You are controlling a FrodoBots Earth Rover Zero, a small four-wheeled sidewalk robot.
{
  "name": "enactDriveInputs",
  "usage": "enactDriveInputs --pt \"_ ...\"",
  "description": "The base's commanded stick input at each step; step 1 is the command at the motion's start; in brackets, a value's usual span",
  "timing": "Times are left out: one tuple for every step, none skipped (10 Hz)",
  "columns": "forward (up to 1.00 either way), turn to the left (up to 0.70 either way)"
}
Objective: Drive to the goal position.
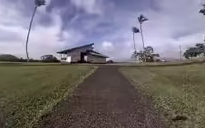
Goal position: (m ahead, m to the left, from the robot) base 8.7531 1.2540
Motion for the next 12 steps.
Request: enactDriveInputs --pt "0.5 0.0" --pt "0.5 0.0" --pt "0.5 0.0" --pt "0.5 0.0" --pt "0.5 0.0" --pt "0.5 0.0" --pt "0.5 0.0" --pt "0.5 0.0" --pt "0.5 0.0" --pt "0.5 0.0" --pt "0.5 0.0" --pt "0.5 0.0"
